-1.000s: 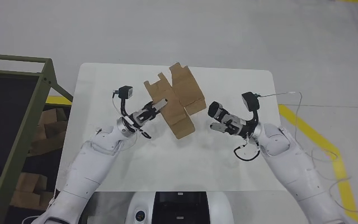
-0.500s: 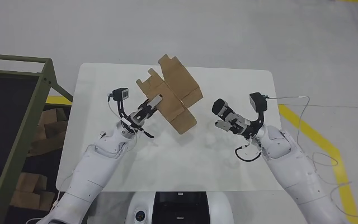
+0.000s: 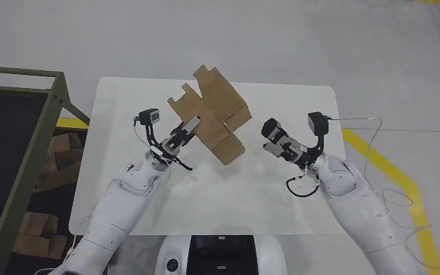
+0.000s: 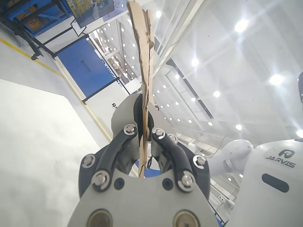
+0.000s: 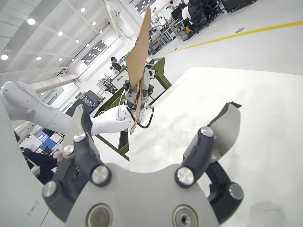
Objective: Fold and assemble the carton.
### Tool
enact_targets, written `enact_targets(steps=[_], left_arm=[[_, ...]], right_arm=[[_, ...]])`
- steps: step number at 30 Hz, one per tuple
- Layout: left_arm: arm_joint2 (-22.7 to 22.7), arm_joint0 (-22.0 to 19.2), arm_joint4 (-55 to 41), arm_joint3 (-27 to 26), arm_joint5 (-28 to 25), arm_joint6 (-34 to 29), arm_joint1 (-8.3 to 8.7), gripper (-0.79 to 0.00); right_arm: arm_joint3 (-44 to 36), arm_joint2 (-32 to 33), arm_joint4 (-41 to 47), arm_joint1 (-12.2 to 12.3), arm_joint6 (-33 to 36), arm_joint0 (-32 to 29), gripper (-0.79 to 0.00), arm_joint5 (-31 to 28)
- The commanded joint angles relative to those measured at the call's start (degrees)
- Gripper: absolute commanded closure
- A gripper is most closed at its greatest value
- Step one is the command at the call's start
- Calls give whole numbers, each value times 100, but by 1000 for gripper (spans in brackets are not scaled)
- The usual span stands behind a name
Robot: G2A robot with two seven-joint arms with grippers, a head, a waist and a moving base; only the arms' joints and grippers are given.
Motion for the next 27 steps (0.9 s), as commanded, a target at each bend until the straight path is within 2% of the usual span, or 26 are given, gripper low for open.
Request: enact_targets(steps=[1, 8, 11, 20, 24, 27], left_arm=[[75, -11, -119, 24, -121, 149, -37, 0], [442, -233, -562, 180, -388, 631, -209, 0], [567, -323, -615, 275, -550, 916, -297, 0], [878, -526, -233, 571, -495, 1785, -568, 0], [964, -567, -33, 638, -489, 2109, -675, 0], [995, -590, 107, 671, -534, 2331, -749, 0]], right_arm=[[-5, -5, 26, -22, -170, -19, -785, 29], [38, -206, 104, -150, -616, 72, -785, 306], [48, -387, 62, -242, -917, 128, -785, 249], [-164, -785, -1427, -538, -2314, 71, -782, 355], [-150, -894, -1687, -621, -2586, 49, -659, 381], [-109, -957, -1751, -672, -2696, 47, -526, 389]])
